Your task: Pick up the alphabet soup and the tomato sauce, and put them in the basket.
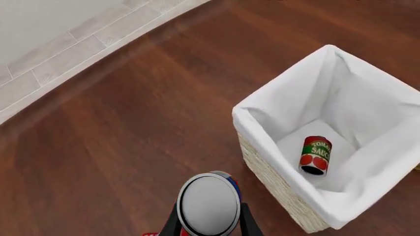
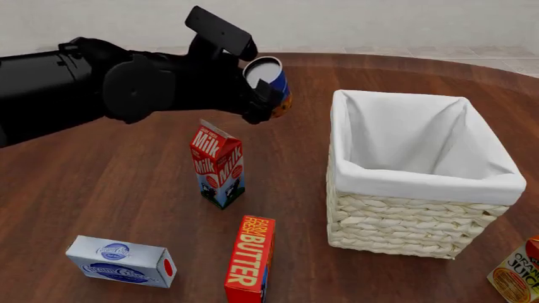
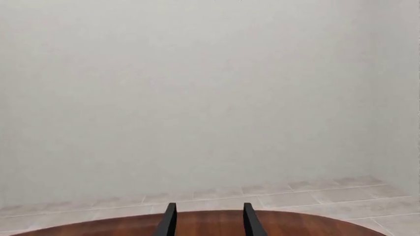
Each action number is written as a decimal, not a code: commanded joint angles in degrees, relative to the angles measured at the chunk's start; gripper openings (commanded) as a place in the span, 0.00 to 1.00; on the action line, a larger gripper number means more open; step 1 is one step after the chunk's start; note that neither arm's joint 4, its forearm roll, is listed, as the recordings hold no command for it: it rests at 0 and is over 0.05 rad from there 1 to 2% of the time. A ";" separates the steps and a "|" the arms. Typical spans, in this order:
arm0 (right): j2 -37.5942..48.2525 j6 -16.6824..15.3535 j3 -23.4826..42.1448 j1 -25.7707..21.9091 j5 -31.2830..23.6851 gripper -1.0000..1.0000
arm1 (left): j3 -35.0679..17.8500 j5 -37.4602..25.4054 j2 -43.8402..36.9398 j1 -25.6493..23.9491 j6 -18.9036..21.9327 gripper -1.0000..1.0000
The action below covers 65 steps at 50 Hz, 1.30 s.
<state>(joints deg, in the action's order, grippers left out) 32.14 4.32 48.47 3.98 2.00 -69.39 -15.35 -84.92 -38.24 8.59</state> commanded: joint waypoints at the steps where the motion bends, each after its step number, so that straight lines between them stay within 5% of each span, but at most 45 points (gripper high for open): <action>1: -0.12 0.26 -0.12 0.00 0.36 1.00 | -2.69 0.24 -1.56 -1.71 1.25 0.00; 65: -1.74 0.31 -0.40 -0.56 -0.52 1.00 | -8.73 1.05 -6.94 -8.77 0.70 0.00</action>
<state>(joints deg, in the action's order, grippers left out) 30.32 4.62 48.07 3.40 1.32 -76.28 -14.42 -91.18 -45.57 8.15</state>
